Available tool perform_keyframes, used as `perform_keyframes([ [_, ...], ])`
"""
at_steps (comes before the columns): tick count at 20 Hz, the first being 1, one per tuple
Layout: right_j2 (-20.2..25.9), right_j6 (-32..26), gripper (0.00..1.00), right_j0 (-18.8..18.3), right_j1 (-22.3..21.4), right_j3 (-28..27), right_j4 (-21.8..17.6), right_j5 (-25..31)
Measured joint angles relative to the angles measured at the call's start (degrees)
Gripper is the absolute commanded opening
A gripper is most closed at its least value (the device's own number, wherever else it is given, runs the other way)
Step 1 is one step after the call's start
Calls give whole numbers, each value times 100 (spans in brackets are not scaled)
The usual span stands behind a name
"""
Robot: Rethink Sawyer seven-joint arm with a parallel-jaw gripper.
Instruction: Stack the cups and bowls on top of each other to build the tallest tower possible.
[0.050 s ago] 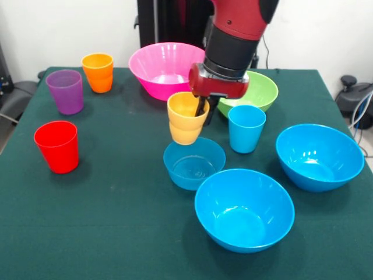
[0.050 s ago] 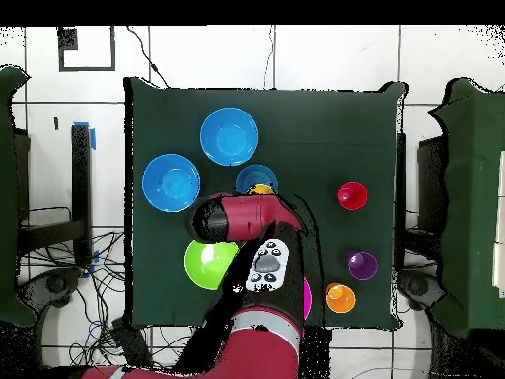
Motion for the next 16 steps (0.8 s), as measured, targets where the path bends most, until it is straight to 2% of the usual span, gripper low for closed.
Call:
perform_keyframes([
  [16,12,0,0,-12,173,-113,204,18],
])
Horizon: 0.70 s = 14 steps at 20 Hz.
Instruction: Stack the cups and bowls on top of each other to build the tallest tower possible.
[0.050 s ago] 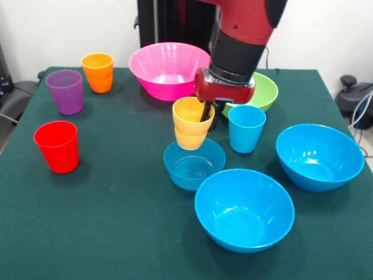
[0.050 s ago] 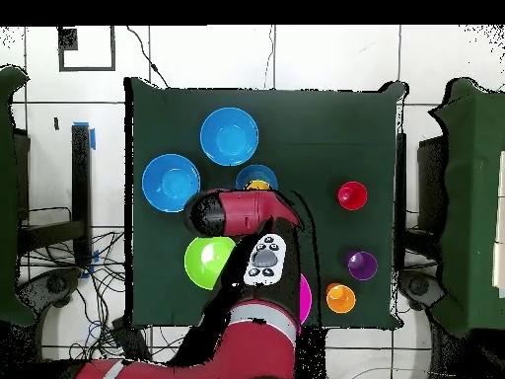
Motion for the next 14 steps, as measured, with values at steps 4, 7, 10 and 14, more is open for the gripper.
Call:
perform_keyframes([
  [4,39,0,0,-82,167,-1,17,-58],
  [7,73,0,0,-130,252,-4,18,-94],
  [10,110,1,0,-183,359,-5,18,-142],
  [14,125,3,0,-206,390,-24,25,-259],
])
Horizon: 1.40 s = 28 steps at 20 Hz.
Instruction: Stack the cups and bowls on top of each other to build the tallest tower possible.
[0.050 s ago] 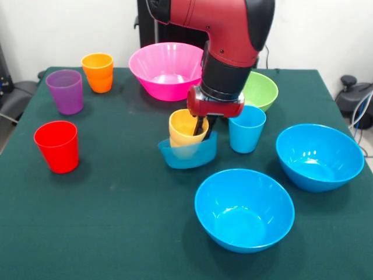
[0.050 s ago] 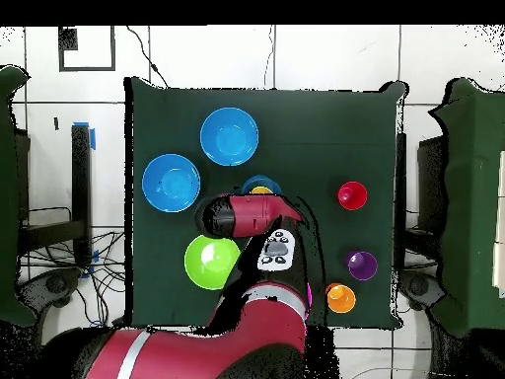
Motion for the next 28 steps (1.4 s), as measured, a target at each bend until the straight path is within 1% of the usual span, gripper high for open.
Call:
perform_keyframes([
  [8,50,2,0,-1,23,-21,34,-219],
  [17,212,3,0,-37,23,-22,103,-478],
  [28,256,8,0,-38,46,-22,205,-557],
])
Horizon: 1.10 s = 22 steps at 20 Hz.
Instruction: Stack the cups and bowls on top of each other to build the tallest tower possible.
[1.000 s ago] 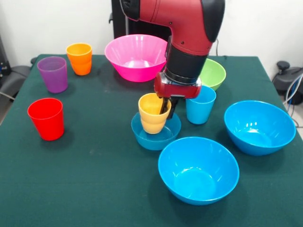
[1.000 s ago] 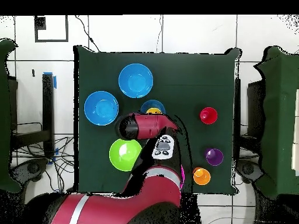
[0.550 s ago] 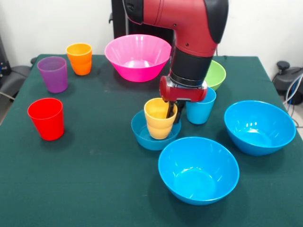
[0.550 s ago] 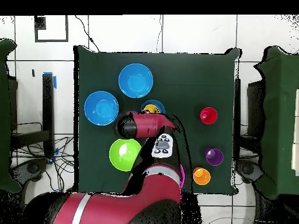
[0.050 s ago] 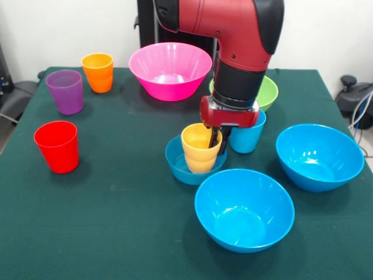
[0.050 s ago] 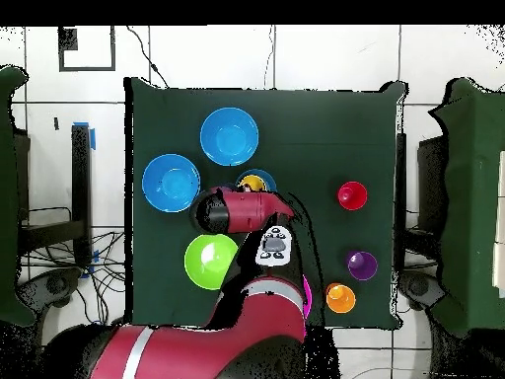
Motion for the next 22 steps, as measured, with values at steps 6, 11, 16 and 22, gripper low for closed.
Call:
perform_keyframes([
  [6,-8,0,0,1,87,-35,63,1],
  [11,-37,0,0,17,107,-70,132,1],
  [16,-88,0,0,58,125,-75,206,-1],
  [22,-194,0,0,149,159,-84,314,-2],
])
